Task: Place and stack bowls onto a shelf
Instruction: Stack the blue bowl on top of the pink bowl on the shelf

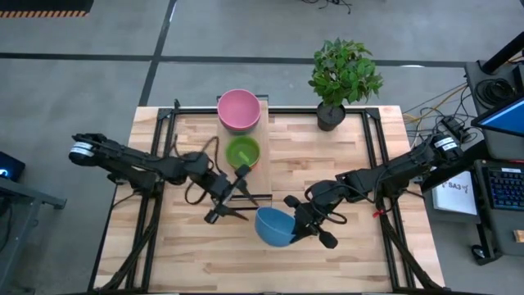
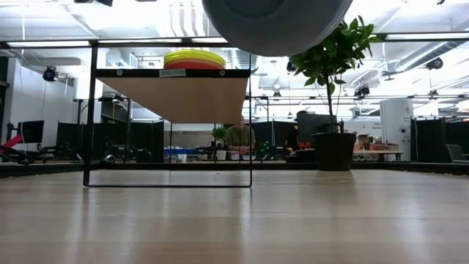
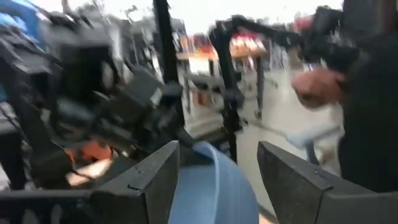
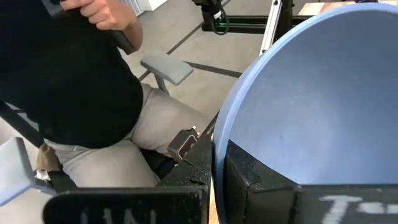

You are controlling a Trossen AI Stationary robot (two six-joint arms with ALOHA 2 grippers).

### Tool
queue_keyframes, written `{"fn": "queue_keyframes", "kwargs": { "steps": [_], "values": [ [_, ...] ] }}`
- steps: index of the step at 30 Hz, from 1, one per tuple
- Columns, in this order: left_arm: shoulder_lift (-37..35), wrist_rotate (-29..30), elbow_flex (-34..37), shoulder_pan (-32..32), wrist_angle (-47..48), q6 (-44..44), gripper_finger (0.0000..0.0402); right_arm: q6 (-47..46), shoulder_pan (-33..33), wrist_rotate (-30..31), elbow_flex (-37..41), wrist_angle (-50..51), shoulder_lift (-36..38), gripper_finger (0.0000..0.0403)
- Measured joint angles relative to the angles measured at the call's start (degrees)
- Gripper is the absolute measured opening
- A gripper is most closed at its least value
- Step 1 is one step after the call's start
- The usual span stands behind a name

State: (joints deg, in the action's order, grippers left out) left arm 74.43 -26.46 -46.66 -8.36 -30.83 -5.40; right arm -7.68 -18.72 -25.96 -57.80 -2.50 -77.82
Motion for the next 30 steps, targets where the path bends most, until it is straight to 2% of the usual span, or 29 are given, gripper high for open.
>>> {"fn": "queue_keyframes", "kwargs": {
  "steps": [5,12,18,25,30],
  "values": [
    [3.2,-0.1,-4.6,-0.8,9.3,-2.2,0.02,2.7,0.0,-1.5,0.0,-0.8,0.0,0.0009],
    [6.0,-0.1,-6.3,-1.8,12.0,-1.6,0.0187,5.9,0.0,-1.5,0.0,-3.4,0.1,0.0009],
    [6.1,-1.6,-6.3,-3.5,13.4,-1.6,0.0128,8.5,0.0,-1.2,0.0,-5.0,0.1,0.0009],
    [6.0,-3.3,-6.2,-4.3,13.9,-1.1,0.0023,10.1,0.9,-2.0,0.0,-5.2,0.1,0.0012],
    [5.3,-3.4,-6.2,-4.5,14.3,-0.5,0.001,9.1,1.7,-0.8,0.0,-5.7,0.2,0.0042]
  ]
}}
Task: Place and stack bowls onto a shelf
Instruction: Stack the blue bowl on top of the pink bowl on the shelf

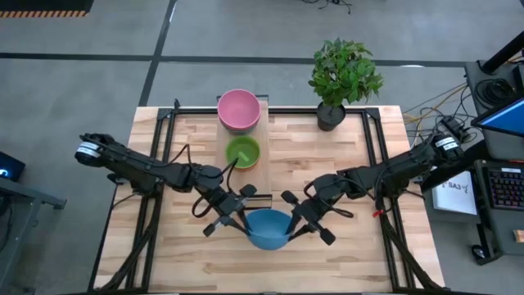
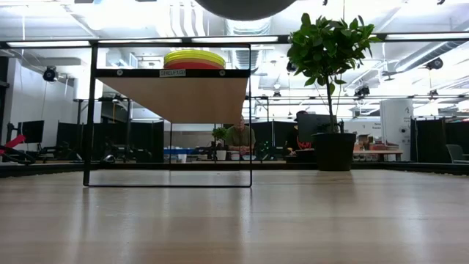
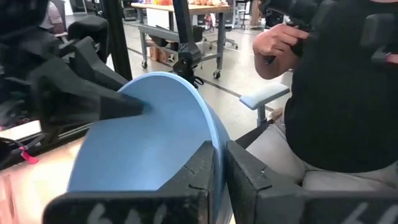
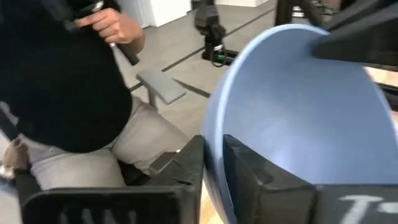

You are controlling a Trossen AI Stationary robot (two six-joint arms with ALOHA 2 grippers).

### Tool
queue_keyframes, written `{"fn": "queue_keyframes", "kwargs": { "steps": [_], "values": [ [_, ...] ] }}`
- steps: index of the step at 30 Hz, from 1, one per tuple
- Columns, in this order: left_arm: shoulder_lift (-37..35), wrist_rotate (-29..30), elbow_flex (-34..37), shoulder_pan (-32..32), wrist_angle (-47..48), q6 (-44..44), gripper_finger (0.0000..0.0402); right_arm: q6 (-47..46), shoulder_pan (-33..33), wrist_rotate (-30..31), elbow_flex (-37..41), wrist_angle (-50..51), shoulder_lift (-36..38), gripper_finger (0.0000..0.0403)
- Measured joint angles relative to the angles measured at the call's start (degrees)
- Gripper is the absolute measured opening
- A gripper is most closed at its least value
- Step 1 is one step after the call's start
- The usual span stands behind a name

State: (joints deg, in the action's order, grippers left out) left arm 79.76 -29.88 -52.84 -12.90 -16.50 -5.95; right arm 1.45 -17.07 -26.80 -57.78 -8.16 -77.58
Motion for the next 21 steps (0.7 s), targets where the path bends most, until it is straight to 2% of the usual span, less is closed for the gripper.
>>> {"fn": "queue_keyframes", "kwargs": {
  "steps": [10,16,21],
  "values": [
    [-1.7,3.3,0.1,-0.9,0.2,1.2,0.0001,-1.7,0.3,6.7,-0.1,1.0,1.9,0.0147],
    [-6.7,3.0,0.1,-1.8,4.4,0.6,0.0,-1.4,0.3,11.0,-0.2,3.4,5.2,0.0167],
    [-12.7,6.4,0.1,-1.9,11.9,-1.5,0.0,-1.2,0.4,13.1,-0.1,5.0,7.2,0.0168]
  ]
}}
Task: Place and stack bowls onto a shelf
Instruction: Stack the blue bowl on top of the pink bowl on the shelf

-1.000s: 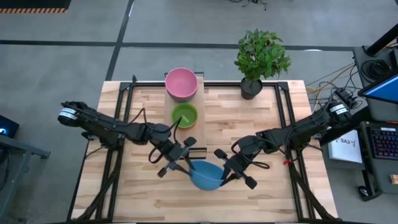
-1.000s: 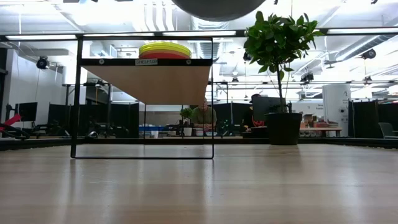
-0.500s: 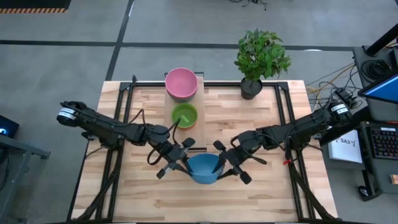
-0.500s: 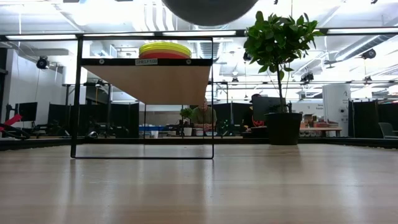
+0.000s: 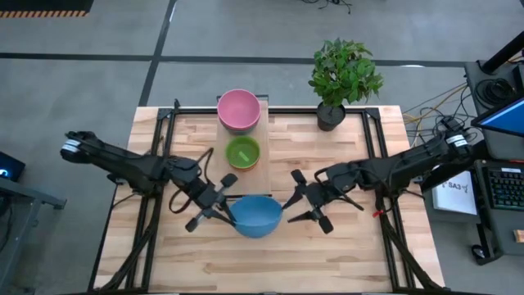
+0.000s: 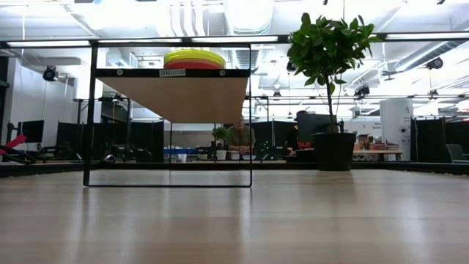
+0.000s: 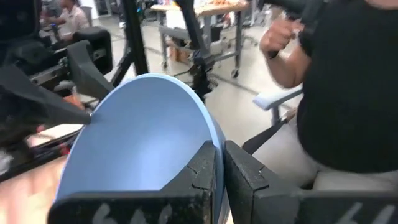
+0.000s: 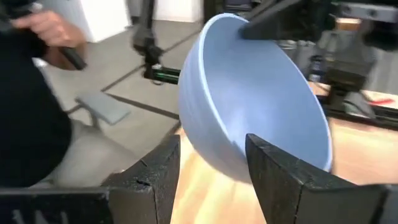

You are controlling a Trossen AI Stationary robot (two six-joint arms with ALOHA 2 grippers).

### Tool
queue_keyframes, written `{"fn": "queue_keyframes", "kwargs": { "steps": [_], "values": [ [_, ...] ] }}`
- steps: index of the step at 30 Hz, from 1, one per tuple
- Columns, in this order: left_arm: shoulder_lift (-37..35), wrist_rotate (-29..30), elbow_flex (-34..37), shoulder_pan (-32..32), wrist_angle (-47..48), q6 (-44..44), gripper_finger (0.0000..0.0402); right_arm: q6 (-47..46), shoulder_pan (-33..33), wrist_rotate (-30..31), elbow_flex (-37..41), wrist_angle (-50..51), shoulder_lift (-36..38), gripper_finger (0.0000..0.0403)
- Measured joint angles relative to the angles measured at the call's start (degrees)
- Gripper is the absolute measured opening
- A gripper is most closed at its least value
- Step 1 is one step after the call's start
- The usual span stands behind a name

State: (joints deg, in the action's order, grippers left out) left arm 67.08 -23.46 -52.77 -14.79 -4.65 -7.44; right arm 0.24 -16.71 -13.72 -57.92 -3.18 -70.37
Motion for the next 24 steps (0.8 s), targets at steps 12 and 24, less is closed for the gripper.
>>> {"fn": "queue_keyframes", "kwargs": {
  "steps": [12,24],
  "values": [
    [-15.3,17.7,-0.1,0.3,8.1,-6.7,0.0001,-0.1,-0.6,4.7,0.2,3.3,3.7,0.0168],
    [-15.5,43.2,-6.7,13.0,19.1,-22.3,0.0001,-0.7,-0.7,4.8,0.2,2.9,1.6,0.0168]
  ]
}}
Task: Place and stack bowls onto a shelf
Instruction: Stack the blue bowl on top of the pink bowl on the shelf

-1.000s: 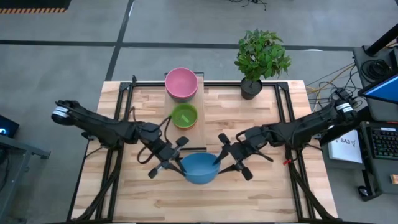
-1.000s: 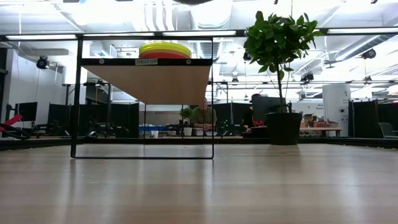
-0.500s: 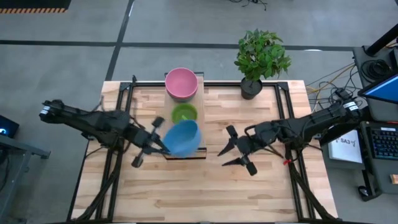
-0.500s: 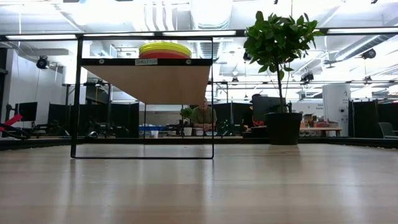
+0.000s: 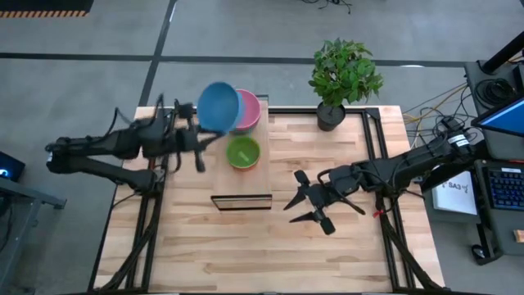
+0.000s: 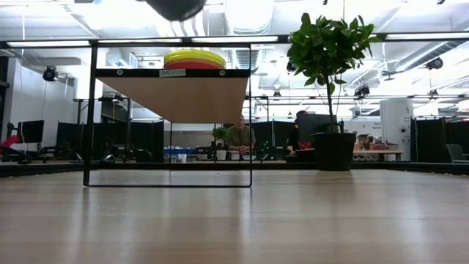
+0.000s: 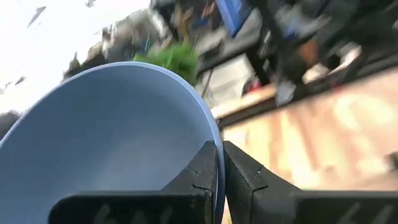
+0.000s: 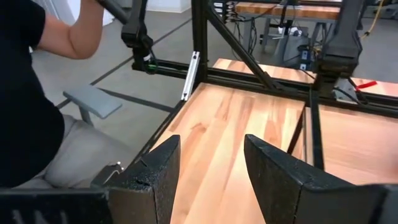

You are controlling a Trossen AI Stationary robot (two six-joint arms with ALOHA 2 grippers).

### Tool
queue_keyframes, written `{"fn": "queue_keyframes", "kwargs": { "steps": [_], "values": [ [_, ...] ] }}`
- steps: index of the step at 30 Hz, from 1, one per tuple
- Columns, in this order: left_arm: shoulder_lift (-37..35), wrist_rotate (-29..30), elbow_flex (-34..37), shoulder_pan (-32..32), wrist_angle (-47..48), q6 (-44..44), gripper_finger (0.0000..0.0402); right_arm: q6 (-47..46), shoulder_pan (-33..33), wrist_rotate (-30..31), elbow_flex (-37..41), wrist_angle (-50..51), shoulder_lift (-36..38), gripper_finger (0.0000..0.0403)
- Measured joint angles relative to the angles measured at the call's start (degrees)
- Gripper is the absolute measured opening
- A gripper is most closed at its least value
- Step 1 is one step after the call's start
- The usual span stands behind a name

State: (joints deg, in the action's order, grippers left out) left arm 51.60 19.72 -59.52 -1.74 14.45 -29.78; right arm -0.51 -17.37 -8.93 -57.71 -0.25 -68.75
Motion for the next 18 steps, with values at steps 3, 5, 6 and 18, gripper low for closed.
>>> {"fn": "queue_keyframes", "kwargs": {
  "steps": [3,5,6,18],
  "values": [
    [3.4,-4.1,-5.1,7.0,6.2,0.1,0.0001,0.0,0.0,0.1,0.0,0.0,0.0,0.0168],
    [6.2,-8.5,-8.7,11.2,10.3,0.3,0.0001,0.1,0.0,0.1,0.0,0.0,0.0,0.0168],
    [7.8,-10.8,-10.4,13.2,12.5,0.3,0.0001,0.2,0.0,0.1,0.0,0.0,0.0,0.0168],
    [24.3,-20.7,-25.5,21.6,31.2,-1.5,0.0,0.5,0.0,0.1,0.0,1.8,0.0,0.0168]
  ]
}}
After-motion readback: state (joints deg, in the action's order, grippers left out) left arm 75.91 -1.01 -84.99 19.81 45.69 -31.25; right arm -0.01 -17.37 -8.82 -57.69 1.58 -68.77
